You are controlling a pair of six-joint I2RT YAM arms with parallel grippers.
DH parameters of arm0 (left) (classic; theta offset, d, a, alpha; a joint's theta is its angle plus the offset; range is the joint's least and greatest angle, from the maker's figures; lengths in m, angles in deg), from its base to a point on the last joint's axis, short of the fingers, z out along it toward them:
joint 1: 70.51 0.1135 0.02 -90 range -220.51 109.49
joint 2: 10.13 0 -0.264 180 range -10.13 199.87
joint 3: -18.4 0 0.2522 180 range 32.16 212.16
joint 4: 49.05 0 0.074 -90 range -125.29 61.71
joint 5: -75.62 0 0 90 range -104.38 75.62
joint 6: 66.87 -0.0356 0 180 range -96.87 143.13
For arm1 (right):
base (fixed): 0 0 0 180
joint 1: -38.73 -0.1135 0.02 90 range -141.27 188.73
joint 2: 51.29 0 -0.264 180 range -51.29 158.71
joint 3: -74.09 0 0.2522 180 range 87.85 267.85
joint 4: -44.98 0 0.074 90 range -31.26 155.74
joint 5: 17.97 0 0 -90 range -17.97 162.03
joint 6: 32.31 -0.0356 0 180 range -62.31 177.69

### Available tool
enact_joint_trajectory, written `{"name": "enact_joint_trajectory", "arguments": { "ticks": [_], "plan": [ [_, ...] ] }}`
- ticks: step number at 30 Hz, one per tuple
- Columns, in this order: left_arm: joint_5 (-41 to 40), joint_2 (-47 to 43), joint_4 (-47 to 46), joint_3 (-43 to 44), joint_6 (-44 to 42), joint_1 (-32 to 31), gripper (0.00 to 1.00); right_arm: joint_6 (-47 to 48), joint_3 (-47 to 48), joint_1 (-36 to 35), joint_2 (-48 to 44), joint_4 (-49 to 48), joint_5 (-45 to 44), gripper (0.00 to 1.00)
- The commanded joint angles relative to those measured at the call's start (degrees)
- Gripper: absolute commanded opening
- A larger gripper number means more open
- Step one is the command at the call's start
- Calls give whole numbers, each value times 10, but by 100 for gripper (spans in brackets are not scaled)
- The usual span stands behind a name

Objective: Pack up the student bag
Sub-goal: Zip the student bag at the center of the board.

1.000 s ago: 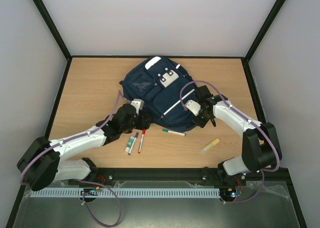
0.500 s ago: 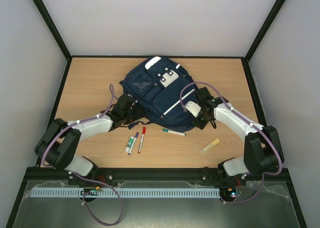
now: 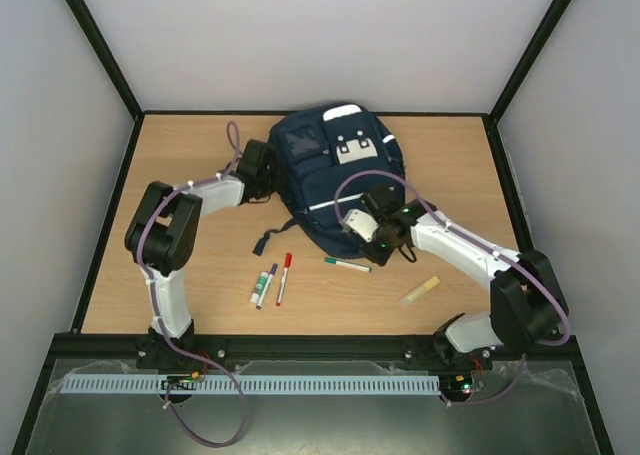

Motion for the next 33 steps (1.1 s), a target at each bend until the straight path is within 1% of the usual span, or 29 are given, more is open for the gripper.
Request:
{"name": "enact_joint_trajectory", "arguments": {
  "ticks": [1,2,3,5,7,8,11,13,15,19,25,28,29,31,33],
  "plan": [
    [-30,29,70,116,-37,46,37,-62,52,-82,44,14,32,1],
    [-41,16,89,116,-36,49,47,-72,63,-95,59,9,35,1],
    [-52,-7,103,105,-37,48,53,-81,77,-103,71,6,39,1],
    [-67,-70,121,70,-34,42,60,-95,99,-106,94,-1,53,1],
    [-64,-122,139,26,-18,38,63,-105,117,-107,109,-8,65,1],
    [-51,-145,146,-1,-9,38,63,-108,125,-107,114,-11,69,1],
    [32,-194,143,-79,18,38,64,-111,135,-108,127,-17,74,1],
    [90,-212,125,-126,38,31,63,-112,136,-107,131,-18,77,1],
    [126,-219,114,-155,58,16,63,-113,134,-107,134,-20,77,1],
    [147,-219,92,-173,85,-32,62,-115,133,-108,136,-20,76,1],
    [157,-186,45,-160,113,-90,60,-117,132,-108,136,-18,78,1],
    [163,-153,28,-147,124,-114,57,-117,130,-107,136,-16,82,1],
    [164,-144,23,-144,129,-120,54,-117,130,-107,135,-16,81,1],
    [166,-131,13,-142,138,-130,42,-117,130,-108,133,-14,81,1],
    [164,-128,8,-143,144,-137,24,-117,129,-108,133,-10,81,1]
  ]
}}
